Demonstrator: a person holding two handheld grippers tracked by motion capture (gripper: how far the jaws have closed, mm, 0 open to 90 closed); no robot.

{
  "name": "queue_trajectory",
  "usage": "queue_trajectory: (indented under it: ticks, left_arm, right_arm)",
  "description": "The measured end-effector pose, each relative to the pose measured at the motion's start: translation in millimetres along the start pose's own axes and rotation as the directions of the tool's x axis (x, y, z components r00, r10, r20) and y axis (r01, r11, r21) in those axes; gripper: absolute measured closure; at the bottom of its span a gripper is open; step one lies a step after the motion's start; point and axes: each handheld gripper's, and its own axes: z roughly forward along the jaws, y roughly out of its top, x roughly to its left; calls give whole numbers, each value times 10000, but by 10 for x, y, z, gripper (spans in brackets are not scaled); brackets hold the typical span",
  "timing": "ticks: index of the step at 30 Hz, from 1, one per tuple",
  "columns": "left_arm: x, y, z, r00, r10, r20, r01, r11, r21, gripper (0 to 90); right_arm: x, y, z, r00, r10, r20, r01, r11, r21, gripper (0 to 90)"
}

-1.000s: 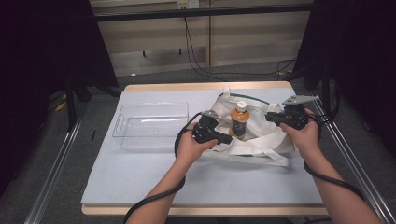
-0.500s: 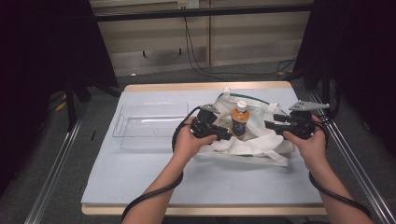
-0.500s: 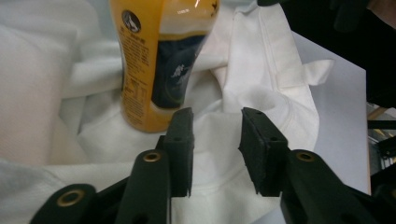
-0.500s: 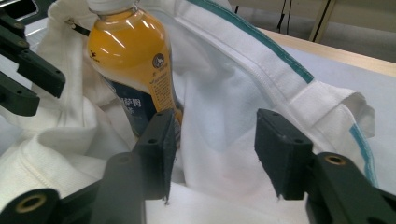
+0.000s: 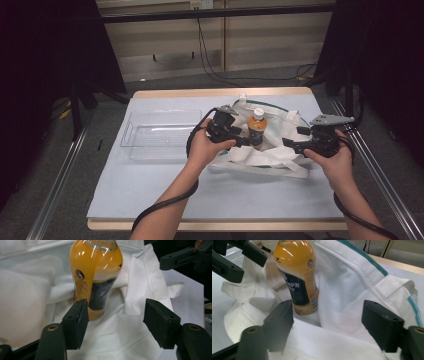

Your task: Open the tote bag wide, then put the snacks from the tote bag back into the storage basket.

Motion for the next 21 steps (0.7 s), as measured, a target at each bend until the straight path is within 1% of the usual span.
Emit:
queue_trajectory:
  ticks: [2, 4, 6, 9, 10, 13, 15, 17, 21]
  left_arm:
    - [-5, 16, -18, 9999, 30, -128, -31, 10000, -21, 332]
    - [-12, 30, -36, 9998, -40, -210, 37, 9999, -151, 290]
    - [-12, 43, -43, 9997, -121, -222, 116, 9997, -214, 260]
    - [-6, 63, -46, 9993, -201, -309, 193, 9995, -264, 234]
    - [-6, 73, -48, 9994, -217, -286, 210, 9994, -263, 226]
    - [-8, 100, -52, 9991, -129, -411, 123, 9998, -159, 204]
    - [2, 113, -48, 9991, -205, -365, 195, 9994, -278, 200]
    - [10, 123, -41, 9991, -201, -368, 191, 9995, -260, 196]
    - [25, 140, -15, 9982, -115, -594, 111, 9999, -64, 174]
  right_arm:
    - [12, 14, -21, 10000, 5, 17, -5, 10000, -42, 226]
    - [31, 15, -52, 10000, 37, 9, -36, 9998, -182, 171]
    - [56, 10, -69, 9999, 4, -172, -6, 9999, -133, 159]
    - [89, -1, -81, 9998, -154, -148, 154, 9999, -6, 118]
    - [102, -2, -87, 9998, -155, -145, 155, 9999, 5, 115]
    - [123, -7, -106, 9994, -261, -209, 263, 9996, 81, 99]
    - [124, -12, -111, 9994, -249, -220, 252, 9996, 98, 93]
    - [123, -18, -122, 9995, -214, -243, 218, 9997, 145, 91]
    - [122, -14, -126, 9995, -225, -232, 230, 9996, 184, 83]
